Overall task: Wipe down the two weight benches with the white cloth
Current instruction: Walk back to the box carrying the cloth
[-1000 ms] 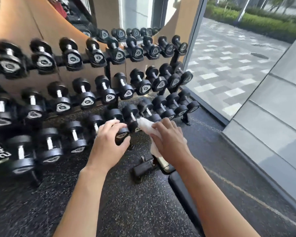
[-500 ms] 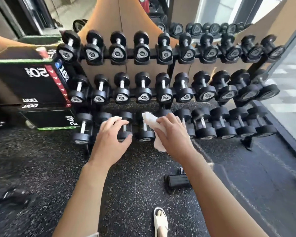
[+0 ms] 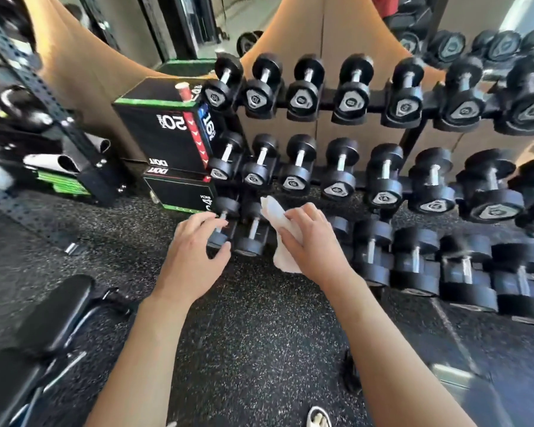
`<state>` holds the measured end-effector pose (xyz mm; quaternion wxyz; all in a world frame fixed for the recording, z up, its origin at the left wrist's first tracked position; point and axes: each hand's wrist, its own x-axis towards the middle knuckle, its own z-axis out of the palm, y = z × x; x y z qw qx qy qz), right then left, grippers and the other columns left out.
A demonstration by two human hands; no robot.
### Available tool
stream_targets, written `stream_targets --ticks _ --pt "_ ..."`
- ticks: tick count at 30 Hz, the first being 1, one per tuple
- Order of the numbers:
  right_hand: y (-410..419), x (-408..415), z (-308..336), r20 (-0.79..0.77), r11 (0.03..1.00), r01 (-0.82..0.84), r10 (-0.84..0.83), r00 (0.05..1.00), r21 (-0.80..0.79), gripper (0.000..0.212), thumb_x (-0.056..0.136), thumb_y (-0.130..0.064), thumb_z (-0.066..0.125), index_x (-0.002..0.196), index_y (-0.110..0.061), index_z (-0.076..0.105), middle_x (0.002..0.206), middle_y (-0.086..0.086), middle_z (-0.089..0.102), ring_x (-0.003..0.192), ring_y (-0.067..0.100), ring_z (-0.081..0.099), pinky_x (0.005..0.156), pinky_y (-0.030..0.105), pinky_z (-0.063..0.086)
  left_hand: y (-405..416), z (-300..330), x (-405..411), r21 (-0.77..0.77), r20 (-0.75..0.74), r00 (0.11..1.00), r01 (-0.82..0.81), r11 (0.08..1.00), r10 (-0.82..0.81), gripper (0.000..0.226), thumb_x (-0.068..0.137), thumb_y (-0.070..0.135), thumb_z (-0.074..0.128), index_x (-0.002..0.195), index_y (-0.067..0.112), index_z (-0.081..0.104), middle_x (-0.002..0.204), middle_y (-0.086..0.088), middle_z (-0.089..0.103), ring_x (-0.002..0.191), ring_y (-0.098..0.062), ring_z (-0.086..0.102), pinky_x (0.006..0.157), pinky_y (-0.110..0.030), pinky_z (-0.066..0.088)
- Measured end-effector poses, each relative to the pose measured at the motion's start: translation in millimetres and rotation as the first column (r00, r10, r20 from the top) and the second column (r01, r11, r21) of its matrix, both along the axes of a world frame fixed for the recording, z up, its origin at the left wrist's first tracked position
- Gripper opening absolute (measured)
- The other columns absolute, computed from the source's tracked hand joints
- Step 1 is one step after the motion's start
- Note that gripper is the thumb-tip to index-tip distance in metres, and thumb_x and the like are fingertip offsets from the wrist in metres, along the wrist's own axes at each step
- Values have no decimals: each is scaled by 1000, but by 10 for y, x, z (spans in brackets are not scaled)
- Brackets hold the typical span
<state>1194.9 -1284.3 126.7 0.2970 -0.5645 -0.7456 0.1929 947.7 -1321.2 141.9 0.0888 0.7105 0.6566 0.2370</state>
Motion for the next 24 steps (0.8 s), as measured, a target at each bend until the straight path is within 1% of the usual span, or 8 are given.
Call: stream_targets --ticks 5,9,12,14,16,18,20,24 --pt "327 -441 -8 -56 996 -86 86 995 0 31 102 -32 62 127 -14 63 118 0 53 110 22 51 96 46 47 139 60 -374 4 8 998 -69 998 69 39 98 28 68 136 27 64 146 13 49 136 -9 38 112 -29 29" --pt "546 -883 -48 -101 991 -131 129 986 -12 28 101 -33 64 124 -17 63 116 -4 52 107 22 54 95 47 48 263 38 -783 6 31 994 -108 994 108 39 98 28 68 136 26 64 147 11 49 137 -9 36 114 -30 30" --pt "683 -1304 -92 -116 987 -159 157 981 -7 26 100 -34 64 122 -20 62 114 -9 49 106 17 53 93 42 49 371 -18 -1186 27 54 992 -114 993 113 38 99 29 67 136 29 63 146 15 48 136 -4 34 112 -31 33" --pt "765 -1619 -101 -117 986 -164 163 980 -1 24 100 -34 64 121 -22 62 111 -12 48 103 15 53 89 36 48 455 -45 -1498 38 76 992 -107 994 104 37 99 30 67 136 31 62 145 17 47 132 2 32 109 -32 34" --pt "843 -1961 -72 -104 986 -166 166 981 4 22 100 -35 64 119 -24 61 109 -13 46 101 15 52 86 34 47 557 -40 -1848 50 99 990 -109 993 104 37 98 29 67 135 31 63 145 16 47 132 -1 34 109 -32 35" --pt "920 -2322 -8 -80 982 -191 191 978 12 23 100 -37 63 119 -25 61 110 -14 47 102 15 53 88 35 48 642 -5 -2208 76 121 986 -129 989 119 37 98 30 68 135 31 63 144 17 47 135 -7 37 109 -32 36" --pt "1026 -2693 83 -50 976 -215 217 975 36 23 100 -38 63 120 -27 60 111 -15 47 103 13 52 87 33 46 718 56 -2560 105 149 980 -145 984 128 37 97 31 67 134 32 63 144 18 47 136 -8 38 110 -32 35" --pt "1198 -3404 245 -37 971 -228 231 972 68 23 99 -39 62 119 -27 61 109 -15 47 99 10 50 81 29 40 809 145 -3232 135 190 972 -164 977 137 39 97 32 67 135 32 62 145 18 47 138 -10 39 111 -32 34"
